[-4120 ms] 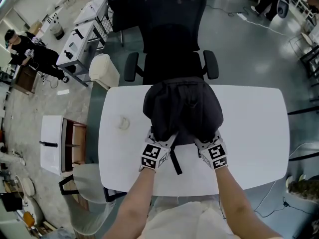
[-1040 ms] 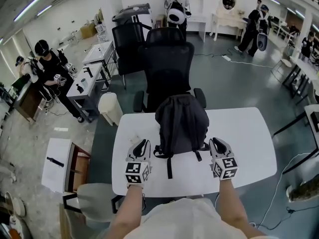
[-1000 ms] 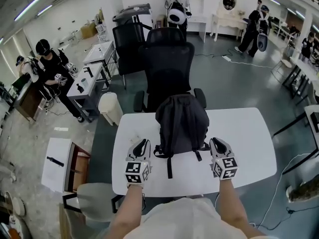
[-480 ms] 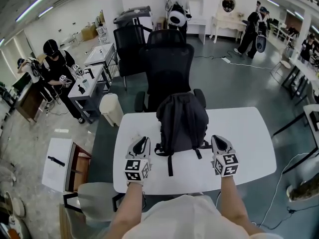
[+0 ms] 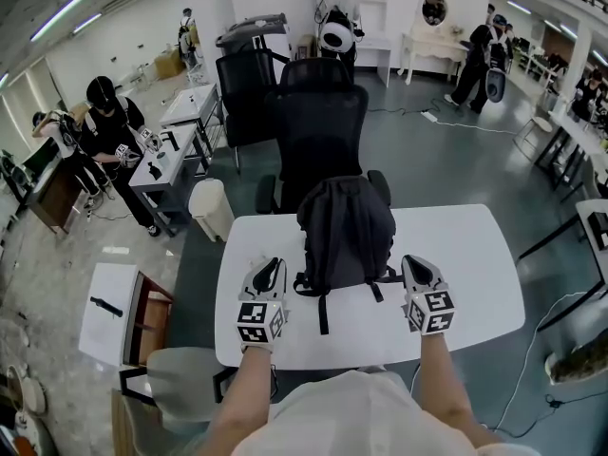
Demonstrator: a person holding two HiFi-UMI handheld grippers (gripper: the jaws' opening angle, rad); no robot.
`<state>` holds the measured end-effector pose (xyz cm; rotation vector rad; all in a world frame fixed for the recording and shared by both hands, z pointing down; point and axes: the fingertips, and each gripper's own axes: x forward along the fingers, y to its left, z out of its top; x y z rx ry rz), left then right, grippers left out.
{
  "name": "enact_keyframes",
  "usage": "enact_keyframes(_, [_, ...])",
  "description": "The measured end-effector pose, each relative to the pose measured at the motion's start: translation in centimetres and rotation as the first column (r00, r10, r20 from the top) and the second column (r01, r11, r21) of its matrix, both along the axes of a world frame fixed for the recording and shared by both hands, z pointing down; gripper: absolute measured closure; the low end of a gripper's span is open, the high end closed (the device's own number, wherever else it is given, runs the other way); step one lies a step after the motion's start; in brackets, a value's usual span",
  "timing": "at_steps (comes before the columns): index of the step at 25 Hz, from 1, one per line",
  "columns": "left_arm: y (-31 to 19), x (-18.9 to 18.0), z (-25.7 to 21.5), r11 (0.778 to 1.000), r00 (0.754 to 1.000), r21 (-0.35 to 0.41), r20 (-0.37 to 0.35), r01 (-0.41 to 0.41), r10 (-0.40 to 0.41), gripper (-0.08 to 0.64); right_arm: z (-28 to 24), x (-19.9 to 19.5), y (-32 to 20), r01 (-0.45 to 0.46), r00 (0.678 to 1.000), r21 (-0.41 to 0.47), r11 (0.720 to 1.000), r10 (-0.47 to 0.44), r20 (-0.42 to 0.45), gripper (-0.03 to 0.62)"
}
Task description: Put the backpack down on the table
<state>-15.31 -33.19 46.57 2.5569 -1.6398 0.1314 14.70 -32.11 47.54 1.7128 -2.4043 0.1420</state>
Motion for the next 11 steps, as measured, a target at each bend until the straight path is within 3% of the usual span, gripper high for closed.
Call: enact_keyframes(11, [0.1, -0.12, -0.11, 1.0, 1.0, 0.01, 0.004, -0.008, 0.008, 0.502, -0.29, -0.26, 0.26, -0.003, 1.0, 0.014, 1.0, 0.003, 0.003, 0.575])
